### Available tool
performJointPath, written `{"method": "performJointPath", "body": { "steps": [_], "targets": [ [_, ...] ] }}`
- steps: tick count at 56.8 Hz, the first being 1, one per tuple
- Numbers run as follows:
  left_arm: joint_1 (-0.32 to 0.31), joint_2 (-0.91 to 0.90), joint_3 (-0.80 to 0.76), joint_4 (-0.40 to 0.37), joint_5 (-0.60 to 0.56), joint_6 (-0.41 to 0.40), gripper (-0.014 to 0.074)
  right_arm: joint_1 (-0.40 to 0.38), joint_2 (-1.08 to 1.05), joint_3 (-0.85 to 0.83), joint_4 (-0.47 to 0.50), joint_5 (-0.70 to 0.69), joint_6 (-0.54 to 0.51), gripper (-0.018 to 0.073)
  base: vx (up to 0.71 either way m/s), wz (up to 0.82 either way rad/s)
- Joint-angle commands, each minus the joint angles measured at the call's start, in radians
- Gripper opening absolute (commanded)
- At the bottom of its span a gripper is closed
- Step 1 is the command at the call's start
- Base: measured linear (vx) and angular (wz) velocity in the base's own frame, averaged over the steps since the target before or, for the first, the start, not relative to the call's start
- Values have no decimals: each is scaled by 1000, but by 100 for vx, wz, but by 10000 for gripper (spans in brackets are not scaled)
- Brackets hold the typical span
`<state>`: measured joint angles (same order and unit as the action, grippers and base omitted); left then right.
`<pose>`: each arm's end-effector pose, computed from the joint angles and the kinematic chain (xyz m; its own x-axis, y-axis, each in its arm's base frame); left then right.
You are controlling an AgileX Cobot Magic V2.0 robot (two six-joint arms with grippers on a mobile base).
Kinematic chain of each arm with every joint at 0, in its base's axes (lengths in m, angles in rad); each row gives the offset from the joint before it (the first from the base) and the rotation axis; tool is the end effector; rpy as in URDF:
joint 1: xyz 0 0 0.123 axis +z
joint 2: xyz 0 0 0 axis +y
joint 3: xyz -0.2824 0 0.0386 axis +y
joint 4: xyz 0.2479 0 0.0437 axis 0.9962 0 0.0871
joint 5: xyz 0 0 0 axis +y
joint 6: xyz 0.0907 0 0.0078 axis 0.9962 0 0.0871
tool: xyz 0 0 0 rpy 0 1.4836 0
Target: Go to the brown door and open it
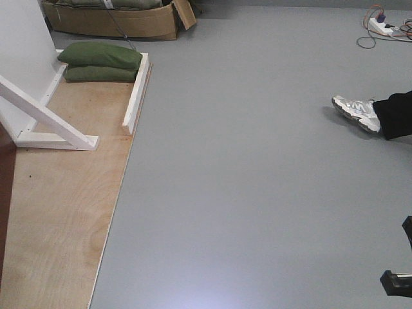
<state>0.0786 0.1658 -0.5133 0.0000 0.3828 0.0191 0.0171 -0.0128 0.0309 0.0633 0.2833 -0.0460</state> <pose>0.0368 0.0029 0.3378 0.0502 0.0231 -0.9985 -0.0795 0.9967 0.0191 0.0547 0.0026 0.1778 -0.2125 0.0111 -0.9771 -0.0312 0.9993 0.0182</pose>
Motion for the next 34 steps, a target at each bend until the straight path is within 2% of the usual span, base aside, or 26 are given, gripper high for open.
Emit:
{"method": "performJointPath", "body": {
  "steps": [1, 7, 13, 19, 27, 34],
  "targets": [
    [56, 116, -131, -97, -111, 103, -3, -1, -11, 7, 0, -83, -6, 0, 0, 0],
    [134, 236, -240, -268, -153, 200, -3, -1, -11, 7, 0, -83, -6, 0, 0, 0],
    [206, 365, -333, -422, -271, 283, -3, -1, -11, 7, 0, -83, -6, 0, 0, 0],
    [281, 480, -428, -552, -414, 281, -3, -1, -11, 7, 0, -83, -6, 0, 0, 0],
    [362, 586, -514, -659, -578, 283, -3, -1, -11, 7, 0, -83, -6, 0, 0, 0],
    [452, 657, -549, -788, -723, 283, -3, -1, -11, 7, 0, -83, -6, 0, 0, 0]
  ]
}}
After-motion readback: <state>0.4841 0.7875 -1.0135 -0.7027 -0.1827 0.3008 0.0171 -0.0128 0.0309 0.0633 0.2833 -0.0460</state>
